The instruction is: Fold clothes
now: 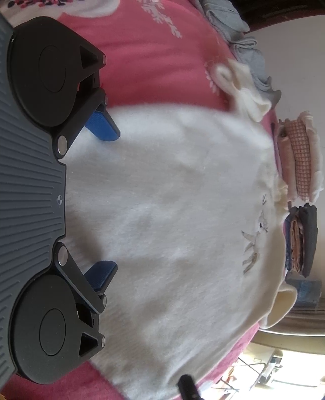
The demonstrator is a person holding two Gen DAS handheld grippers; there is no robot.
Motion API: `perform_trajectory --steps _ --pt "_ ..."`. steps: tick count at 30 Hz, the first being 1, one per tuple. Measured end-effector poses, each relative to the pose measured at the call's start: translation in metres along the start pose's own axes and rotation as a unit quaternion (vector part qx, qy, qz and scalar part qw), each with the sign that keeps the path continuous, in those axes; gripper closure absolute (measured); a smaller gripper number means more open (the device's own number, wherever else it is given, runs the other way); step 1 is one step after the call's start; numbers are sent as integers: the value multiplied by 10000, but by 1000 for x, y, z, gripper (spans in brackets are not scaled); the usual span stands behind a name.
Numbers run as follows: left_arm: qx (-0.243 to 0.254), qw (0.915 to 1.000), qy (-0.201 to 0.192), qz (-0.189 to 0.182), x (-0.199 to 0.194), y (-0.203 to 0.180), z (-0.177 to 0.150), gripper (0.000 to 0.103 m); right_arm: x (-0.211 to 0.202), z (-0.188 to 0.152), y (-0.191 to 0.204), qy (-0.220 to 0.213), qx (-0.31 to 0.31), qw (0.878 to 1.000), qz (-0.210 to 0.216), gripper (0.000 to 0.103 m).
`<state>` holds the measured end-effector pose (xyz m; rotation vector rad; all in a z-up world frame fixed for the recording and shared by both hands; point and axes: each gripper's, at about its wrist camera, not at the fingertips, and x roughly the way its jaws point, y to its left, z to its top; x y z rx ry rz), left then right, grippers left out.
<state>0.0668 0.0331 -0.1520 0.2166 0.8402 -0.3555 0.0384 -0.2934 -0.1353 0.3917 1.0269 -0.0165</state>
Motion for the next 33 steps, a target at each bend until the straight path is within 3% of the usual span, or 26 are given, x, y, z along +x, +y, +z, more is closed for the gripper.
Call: perform_trajectory --steps 4,9,15,22,24,25,26,30,33 --pt "-138 9999 12 -50 -1 -3 11 0 5 3 15 -429 -133 9990 -18 68" --pt "-194 9989 363 -222 8 -8 9 0 31 -8 31 -114 -427 9985 -320 68" --pt "-59 9973 615 -392 5 -12 -2 0 24 -10 38 -188 -551 9976 -383 60" --pt "-694 9943 586 -561 -3 -1 7 0 14 -6 43 -326 -456 9978 -366 59" --pt "-795 9942 544 -474 -3 1 13 0 11 -5 45 -365 -429 9978 -361 48" --pt "-803 9946 526 -385 -2 0 16 0 10 -5 45 -385 -415 9978 -359 34" --pt "-777 9953 516 -262 -1 -1 18 0 8 -4 46 -404 -402 9977 -356 28" --pt "-537 9965 588 263 7 -9 27 0 22 -9 51 -481 -757 9931 -755 21" --pt "-464 9954 729 424 14 -12 26 0 35 -15 52 -409 -921 9893 -1053 18"
